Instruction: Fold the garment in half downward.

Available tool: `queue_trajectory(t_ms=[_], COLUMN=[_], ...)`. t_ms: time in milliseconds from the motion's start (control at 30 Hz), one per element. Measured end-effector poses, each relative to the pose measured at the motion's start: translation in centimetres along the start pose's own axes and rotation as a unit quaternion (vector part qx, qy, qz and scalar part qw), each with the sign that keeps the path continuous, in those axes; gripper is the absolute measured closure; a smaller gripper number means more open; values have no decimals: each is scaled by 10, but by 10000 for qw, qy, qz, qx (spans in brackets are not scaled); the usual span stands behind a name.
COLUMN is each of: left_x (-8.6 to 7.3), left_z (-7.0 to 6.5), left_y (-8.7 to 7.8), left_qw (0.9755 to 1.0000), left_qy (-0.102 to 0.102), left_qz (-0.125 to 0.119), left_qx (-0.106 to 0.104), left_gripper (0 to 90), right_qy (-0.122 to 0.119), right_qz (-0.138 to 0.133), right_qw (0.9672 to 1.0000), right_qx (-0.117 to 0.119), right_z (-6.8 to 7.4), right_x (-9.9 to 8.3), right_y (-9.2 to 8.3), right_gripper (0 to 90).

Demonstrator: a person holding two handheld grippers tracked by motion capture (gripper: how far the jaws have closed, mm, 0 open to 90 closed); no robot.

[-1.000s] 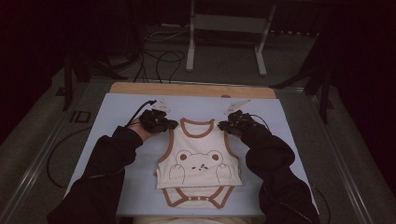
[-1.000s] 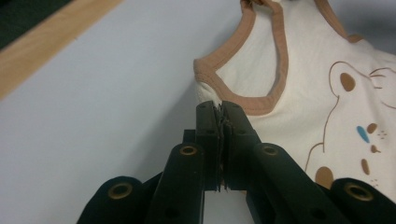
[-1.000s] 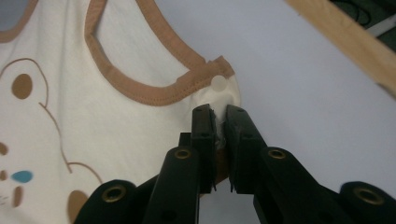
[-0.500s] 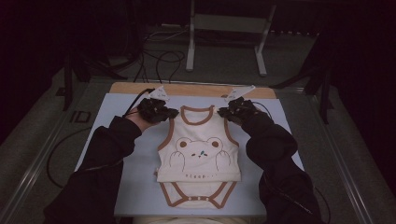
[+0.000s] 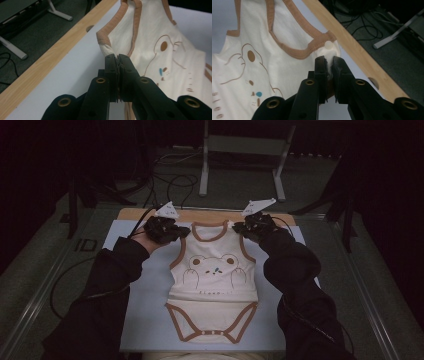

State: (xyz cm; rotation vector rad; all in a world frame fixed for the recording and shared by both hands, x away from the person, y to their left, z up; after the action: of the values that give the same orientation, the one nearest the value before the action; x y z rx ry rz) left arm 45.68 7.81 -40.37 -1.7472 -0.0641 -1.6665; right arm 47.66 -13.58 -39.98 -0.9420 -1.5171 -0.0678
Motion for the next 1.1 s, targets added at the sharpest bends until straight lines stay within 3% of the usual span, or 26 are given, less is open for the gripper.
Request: queue_trajectory(t_ms=[133,233,367,567,833,1100], left_x=[3,1,-2,-12,-31,-36], left_z=[1,0,-2,-13,-33,-49], left_y=[-4,-5,-5,-4,-2,-6], left_qw=[10000,10000,10000,9999,9996,9990], left_qy=[-18,80,-7,-62,26,113], left_qz=[-29,8,-18,3,135,170], left_qx=[37,49,33,-97,-265,-398], left_gripper=[872,872,872,872,872,872], right_qy=[-49,-85,-65,-103,-127,-175], right_qz=[-36,-46,-44,-43,-9,-4], right_qw=[10000,9999,10000,9999,9998,9994], right_qx=[-37,-27,-23,70,179,285], right_z=[0,3,6,18,33,52], right_x=[6,7,3,-5,-19,-31], right_y=[-3,-4,-5,-8,-11,-18], right_gripper=[828,828,827,827,827,827])
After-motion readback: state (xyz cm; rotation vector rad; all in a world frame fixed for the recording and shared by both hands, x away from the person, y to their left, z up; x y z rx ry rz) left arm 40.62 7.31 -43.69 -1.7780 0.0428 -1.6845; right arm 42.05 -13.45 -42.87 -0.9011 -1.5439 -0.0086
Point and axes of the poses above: each handheld gripper's, and its own axes: y roughly forward along the jaws, x roughly out of its top, z roughly to its left, the point moved 8 cm from there along y, roughly forward along the jaws, and after that the axes turned 12 degrees about -z, right-handed, at the moved point
